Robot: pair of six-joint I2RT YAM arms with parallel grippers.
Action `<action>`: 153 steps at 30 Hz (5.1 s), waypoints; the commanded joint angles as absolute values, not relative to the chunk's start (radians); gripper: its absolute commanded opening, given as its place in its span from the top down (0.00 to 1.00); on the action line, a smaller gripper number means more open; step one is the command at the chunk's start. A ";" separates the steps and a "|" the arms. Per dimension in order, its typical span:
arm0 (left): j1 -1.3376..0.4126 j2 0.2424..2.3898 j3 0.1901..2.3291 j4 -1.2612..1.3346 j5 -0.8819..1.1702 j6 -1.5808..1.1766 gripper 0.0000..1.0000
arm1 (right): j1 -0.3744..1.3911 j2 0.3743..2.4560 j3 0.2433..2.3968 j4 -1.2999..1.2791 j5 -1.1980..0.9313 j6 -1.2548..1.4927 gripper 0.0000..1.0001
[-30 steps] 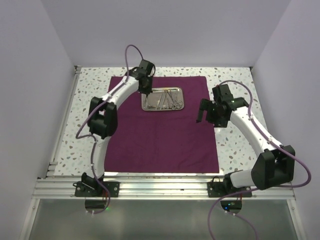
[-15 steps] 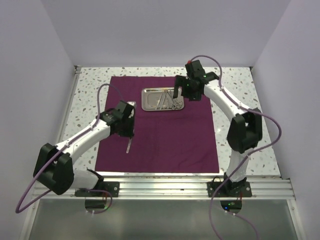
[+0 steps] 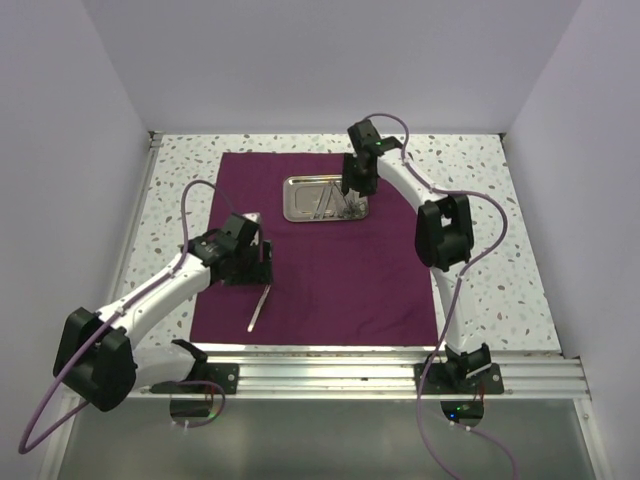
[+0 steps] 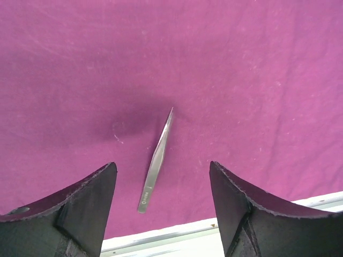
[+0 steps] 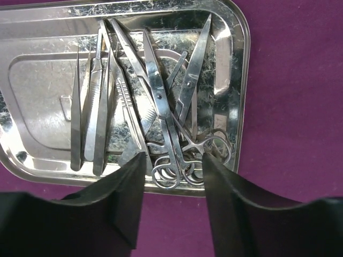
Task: Open and lay out the surgical kit
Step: Place the medical item in the surgical kit, then pick up the medical item from the container, then place the medical item in the surgical kit, then pick up the medical item from the container.
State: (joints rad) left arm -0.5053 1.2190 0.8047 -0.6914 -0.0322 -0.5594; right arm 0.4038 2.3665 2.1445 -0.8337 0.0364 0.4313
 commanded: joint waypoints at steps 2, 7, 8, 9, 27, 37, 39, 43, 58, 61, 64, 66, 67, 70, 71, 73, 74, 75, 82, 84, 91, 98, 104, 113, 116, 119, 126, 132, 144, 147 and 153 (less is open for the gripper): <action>-0.508 1.181 0.836 -0.726 -0.064 -0.584 0.26 | 0.414 2.370 2.210 -0.850 0.054 0.425 0.53; -0.508 1.170 0.831 -0.736 -0.072 -0.583 0.27 | 0.440 2.405 2.224 -0.848 0.077 0.434 0.56; -0.508 1.167 0.828 -0.739 -0.075 -0.584 0.26 | 0.443 2.419 2.233 -0.850 0.080 0.436 0.56; -0.508 1.166 0.830 -0.739 -0.075 -0.583 0.26 | 0.443 2.428 2.240 -0.853 0.081 0.442 0.57; -0.508 1.155 0.835 -0.753 -0.075 -0.558 0.27 | 0.480 2.563 2.347 -0.999 0.273 0.463 0.73; -0.508 1.158 0.833 -0.746 -0.075 -0.557 0.27 | 0.520 2.591 2.345 -1.043 0.307 0.457 1.00; -0.508 1.157 0.833 -0.749 -0.077 -0.560 0.27 | 0.520 2.591 2.364 -1.048 0.307 0.446 1.00; -0.508 1.152 0.831 -0.746 -0.081 -0.563 0.27 | 0.519 2.566 2.416 -1.054 0.308 0.431 1.00; -0.508 1.210 0.969 -0.709 -0.118 -0.535 0.26 | 0.534 2.217 2.231 -1.023 0.166 0.575 1.00; -0.503 1.322 1.069 -0.658 -0.107 -0.508 0.25 | 0.574 2.030 1.810 -0.876 0.079 0.655 1.00; -0.497 1.444 1.210 -0.621 -0.097 -0.469 0.25 | 0.623 1.855 1.489 -0.692 -0.027 0.767 1.00; -0.491 1.514 1.332 -0.618 -0.095 -0.443 0.26 | 0.673 1.789 1.375 -0.585 -0.083 0.840 1.00; -0.488 1.579 1.373 -0.617 -0.092 -0.439 0.26 | 0.693 1.752 1.312 -0.569 -0.087 0.857 1.00; -0.474 1.691 1.521 -0.626 -0.078 -0.422 0.26 | 0.762 1.717 1.234 -0.514 -0.104 0.913 1.00; -0.469 1.715 1.551 -0.626 -0.069 -0.417 0.26 | 0.784 1.717 1.221 -0.480 -0.119 0.932 1.00; -0.462 1.773 1.617 -0.629 -0.064 -0.414 0.27 | 0.799 1.736 1.212 -0.466 -0.129 0.945 1.00; -0.454 1.788 1.630 -0.629 -0.057 -0.413 0.26 | 0.816 1.749 1.216 -0.471 -0.130 0.945 1.00; -0.448 1.804 1.653 -0.630 -0.052 -0.413 0.27 | 0.824 1.759 1.224 -0.482 -0.129 0.945 1.00; -0.419 1.893 1.664 -0.601 -0.025 -0.408 0.27 | 0.871 1.822 1.241 -0.528 -0.155 0.957 1.00; -0.419 1.911 1.669 -0.592 -0.011 -0.402 0.28 | 0.873 1.836 1.249 -0.546 -0.160 0.951 0.84; -0.422 2.005 1.715 -0.534 0.063 -0.397 0.30 | 0.873 1.754 1.359 -0.754 -0.072 0.881 0.32; -0.433 2.137 1.839 -0.482 0.104 -0.370 0.30 | 0.867 1.567 1.453 -0.960 0.119 0.818 0.29; -0.436 2.285 1.989 -0.498 0.104 -0.362 0.30 | 0.812 1.454 1.453 -1.057 0.215 0.781 0.29; -0.453 2.425 2.158 -0.554 0.017 -0.333 0.30 | 0.649 1.390 1.379 -1.066 0.175 0.718 0.31; -0.462 2.462 2.213 -0.575 -0.027 -0.318 0.31 | 0.632 1.400 1.382 -1.069 0.166 0.698 0.33; -0.474 2.499 2.264 -0.610 -0.076 -0.288 0.32 | 0.612 1.414 1.385 -1.060 0.149 0.684 0.34; -0.483 2.505 2.234 -0.629 -0.150 -0.262 0.43 | 0.561 1.462 1.426 -1.048 0.110 0.635 0.37; -0.483 2.520 2.226 -0.635 -0.155 -0.253 0.60 | 0.529 1.491 1.460 -1.051 0.092 0.598 0.40; -0.479 2.468 2.240 -0.647 -0.141 -0.230 1.00 | 0.506 1.503 1.463 -1.042 0.077 0.586 0.49; -0.474 2.390 2.235 -0.676 -0.172 -0.218 1.00 | 0.506 1.505 1.465 -1.023 0.074 0.591 0.50; -0.479 2.074 1.975 -0.696 -0.160 -0.241 1.00 | 0.505 1.532 1.491 -0.982 0.069 0.601 0.51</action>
